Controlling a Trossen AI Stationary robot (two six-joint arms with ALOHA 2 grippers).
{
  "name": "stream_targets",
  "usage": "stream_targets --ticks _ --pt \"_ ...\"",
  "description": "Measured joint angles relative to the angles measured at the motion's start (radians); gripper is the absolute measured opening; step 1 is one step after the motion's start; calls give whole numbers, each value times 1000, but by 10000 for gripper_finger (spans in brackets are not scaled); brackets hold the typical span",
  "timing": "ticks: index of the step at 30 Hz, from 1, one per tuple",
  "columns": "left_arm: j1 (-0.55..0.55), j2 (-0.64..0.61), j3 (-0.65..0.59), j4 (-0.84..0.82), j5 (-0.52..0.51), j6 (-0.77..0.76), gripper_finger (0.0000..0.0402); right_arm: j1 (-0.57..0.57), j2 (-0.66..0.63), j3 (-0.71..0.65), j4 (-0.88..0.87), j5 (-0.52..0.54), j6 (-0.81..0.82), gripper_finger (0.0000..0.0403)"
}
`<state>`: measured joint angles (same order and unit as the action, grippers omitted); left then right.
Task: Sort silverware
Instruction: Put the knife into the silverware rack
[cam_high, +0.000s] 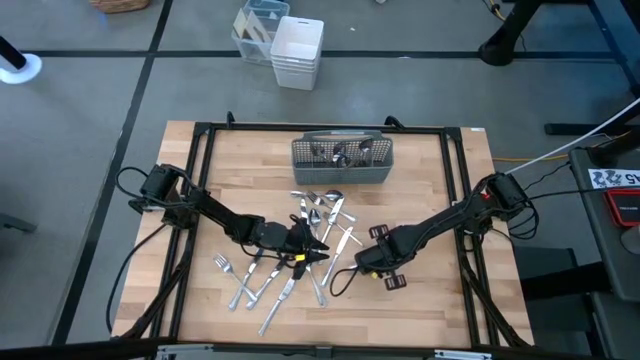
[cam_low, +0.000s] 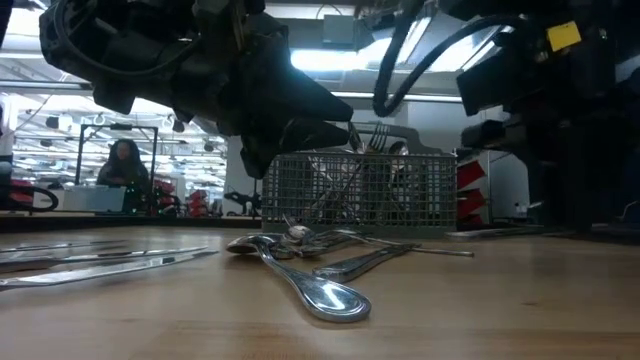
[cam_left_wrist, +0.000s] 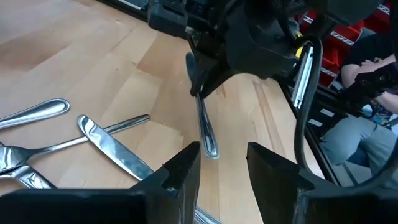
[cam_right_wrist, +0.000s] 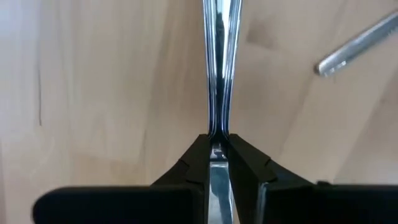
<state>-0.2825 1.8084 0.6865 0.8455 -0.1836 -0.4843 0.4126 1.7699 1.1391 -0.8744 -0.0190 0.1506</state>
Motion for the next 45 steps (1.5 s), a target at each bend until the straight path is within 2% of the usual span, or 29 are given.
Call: stream_targets --ticks 6,13,19,24,33,40,45 --pt "1 0 0 0 0 20 125 0 -1 76 -201 69 -6 45" --pt "1 0 0 0 0 21 125 -11 -2 203 -435 235 -73 45" --pt "3 -13 -1 -20 0 36 125 -79 -3 287 -578 368 -78 45" --pt "21 -82 -2 -126 0 40 125 -159 -3 314 -685 460 -116 45" --pt "54 -199 -2 -369 0 97 125 -318 -3 320 -696 584 -301 45" --pt "91 -240 -2 -447 0 121 125 -429 -3 321 -697 702 -421 45" --pt "117 -247 -2 -465 0 143 125 -480 -3 321 -697 824 -498 45"
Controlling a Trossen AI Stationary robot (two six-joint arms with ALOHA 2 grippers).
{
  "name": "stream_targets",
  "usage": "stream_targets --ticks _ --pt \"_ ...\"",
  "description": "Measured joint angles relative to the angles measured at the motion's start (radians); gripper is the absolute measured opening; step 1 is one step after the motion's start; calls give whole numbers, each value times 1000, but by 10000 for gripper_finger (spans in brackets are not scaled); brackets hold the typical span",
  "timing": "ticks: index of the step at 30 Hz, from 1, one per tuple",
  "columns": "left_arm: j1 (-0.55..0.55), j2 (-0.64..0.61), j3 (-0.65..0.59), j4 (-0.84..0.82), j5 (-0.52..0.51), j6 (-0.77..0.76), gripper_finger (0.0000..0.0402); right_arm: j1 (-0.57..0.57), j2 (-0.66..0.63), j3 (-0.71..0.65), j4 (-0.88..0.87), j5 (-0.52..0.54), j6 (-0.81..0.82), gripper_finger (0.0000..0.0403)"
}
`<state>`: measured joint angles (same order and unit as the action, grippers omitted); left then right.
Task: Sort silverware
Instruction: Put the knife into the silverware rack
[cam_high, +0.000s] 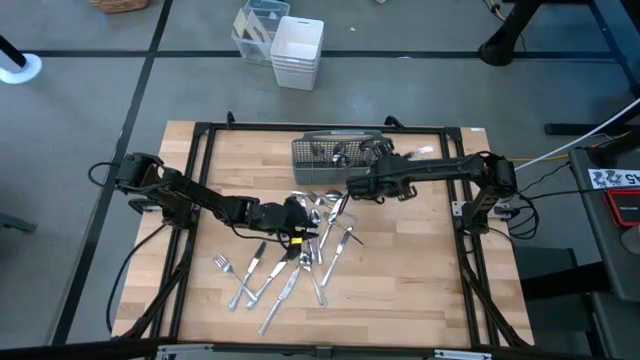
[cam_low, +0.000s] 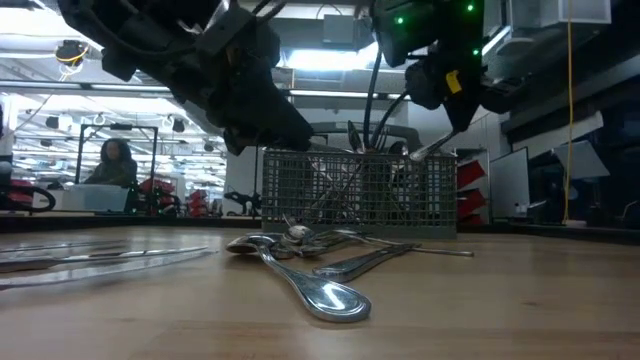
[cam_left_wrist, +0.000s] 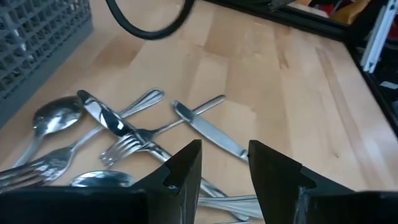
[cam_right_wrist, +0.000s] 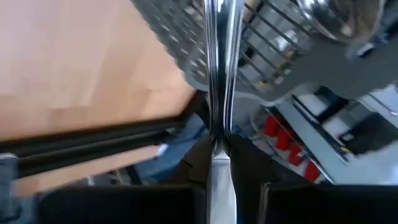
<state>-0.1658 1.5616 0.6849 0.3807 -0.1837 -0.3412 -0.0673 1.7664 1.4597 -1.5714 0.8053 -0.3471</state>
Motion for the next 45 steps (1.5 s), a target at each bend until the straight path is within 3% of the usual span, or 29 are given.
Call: stream_targets --ticks 17,35,45 --pt "44 0 0 -5 0 1 125 -84 -45 0 1 173 -113 45" --pt "44 0 0 -6 0 38 125 -123 3 0 34 177 -469 45" --pt "44 0 0 -7 0 38 125 -122 97 0 55 161 -500 45"
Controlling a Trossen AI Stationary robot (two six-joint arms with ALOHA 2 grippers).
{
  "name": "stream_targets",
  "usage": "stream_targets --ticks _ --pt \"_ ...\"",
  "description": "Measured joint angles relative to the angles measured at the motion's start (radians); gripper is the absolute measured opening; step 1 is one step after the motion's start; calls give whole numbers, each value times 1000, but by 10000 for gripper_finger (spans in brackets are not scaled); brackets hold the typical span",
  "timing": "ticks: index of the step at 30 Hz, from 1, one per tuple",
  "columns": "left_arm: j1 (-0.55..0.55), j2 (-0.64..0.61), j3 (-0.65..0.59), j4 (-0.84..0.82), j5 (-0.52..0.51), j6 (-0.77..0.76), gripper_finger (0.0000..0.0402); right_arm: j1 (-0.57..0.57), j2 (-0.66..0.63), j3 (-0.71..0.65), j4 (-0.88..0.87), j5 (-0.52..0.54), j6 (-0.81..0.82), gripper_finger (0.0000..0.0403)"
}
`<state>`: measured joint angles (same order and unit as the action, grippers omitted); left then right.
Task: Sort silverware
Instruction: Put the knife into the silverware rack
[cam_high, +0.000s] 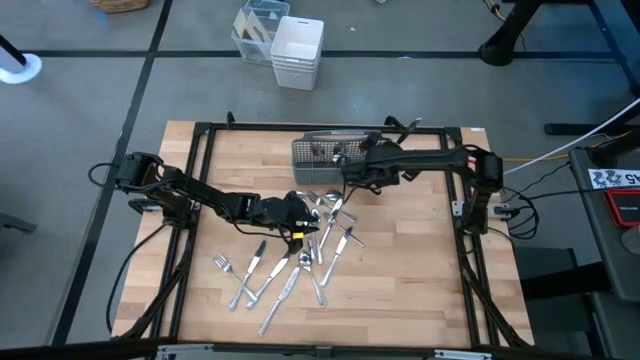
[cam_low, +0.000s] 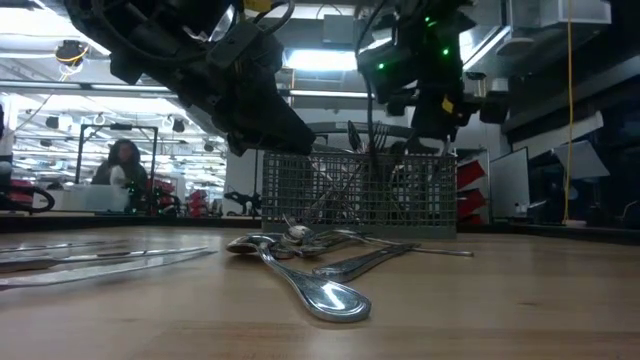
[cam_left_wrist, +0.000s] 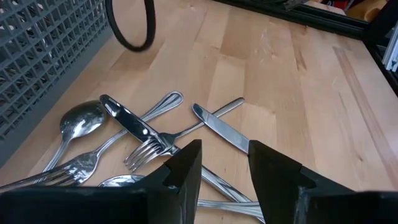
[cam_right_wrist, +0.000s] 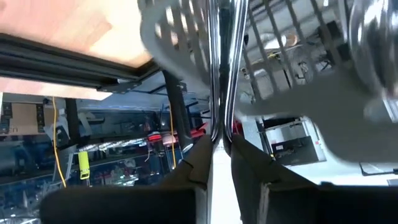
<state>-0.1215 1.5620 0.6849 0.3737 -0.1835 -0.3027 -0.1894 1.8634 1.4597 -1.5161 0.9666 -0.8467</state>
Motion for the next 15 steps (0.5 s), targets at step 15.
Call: stream_targets --ticks 15 --pt "0 0 0 0 0 0 125 0 37 0 0 -17 1 85"
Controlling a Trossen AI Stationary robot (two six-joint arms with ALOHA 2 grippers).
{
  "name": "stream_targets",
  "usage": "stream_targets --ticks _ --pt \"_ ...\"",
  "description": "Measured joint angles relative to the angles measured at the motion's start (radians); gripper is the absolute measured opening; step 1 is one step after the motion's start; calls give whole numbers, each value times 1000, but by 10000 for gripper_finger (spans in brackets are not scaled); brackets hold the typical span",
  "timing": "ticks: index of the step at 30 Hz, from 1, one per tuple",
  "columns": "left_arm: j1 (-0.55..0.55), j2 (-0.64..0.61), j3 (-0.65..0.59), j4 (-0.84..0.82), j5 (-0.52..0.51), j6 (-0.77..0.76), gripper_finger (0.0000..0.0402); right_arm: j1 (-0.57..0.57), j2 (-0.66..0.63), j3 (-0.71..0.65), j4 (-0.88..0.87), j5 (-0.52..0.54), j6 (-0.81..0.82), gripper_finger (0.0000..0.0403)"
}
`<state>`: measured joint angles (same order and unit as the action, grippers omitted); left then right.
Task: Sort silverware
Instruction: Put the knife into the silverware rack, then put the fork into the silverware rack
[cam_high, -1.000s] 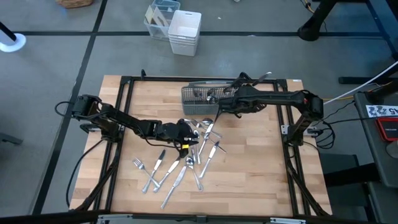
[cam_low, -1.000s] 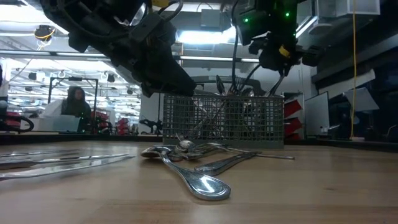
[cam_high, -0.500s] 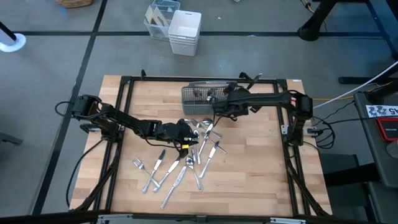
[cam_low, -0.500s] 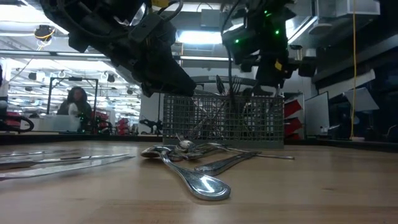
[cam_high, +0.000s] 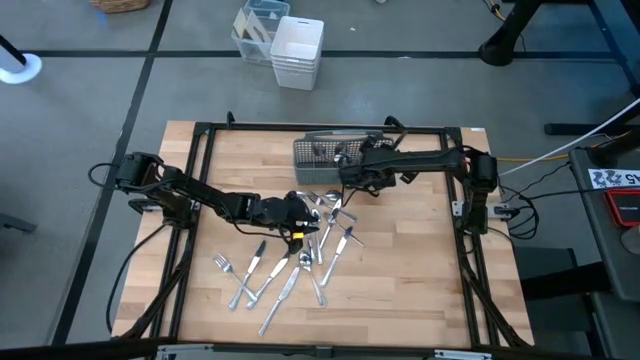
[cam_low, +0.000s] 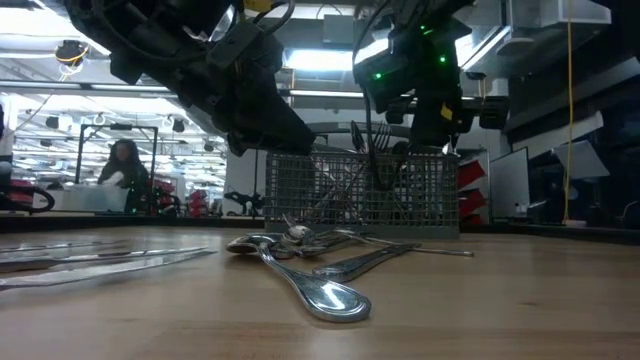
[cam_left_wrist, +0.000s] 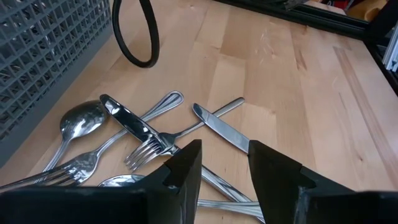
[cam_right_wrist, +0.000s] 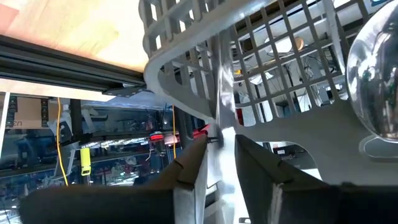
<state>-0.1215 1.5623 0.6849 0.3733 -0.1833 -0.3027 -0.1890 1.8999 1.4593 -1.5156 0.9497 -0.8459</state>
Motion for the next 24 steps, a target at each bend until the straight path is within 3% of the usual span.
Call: stream_targets --ticks 6,12,18,24 --pt "0 0 0 0 0 0 125 0 0 0 -1 13 12 92" --pt "0 -13 0 -39 0 -8 125 31 0 0 -7 149 124 92" --pt "0 -112 0 -214 11 -142 125 81 0 0 -9 113 174 92" --pt "-3 -273 0 -440 146 -301 125 136 0 0 -37 85 278 92"
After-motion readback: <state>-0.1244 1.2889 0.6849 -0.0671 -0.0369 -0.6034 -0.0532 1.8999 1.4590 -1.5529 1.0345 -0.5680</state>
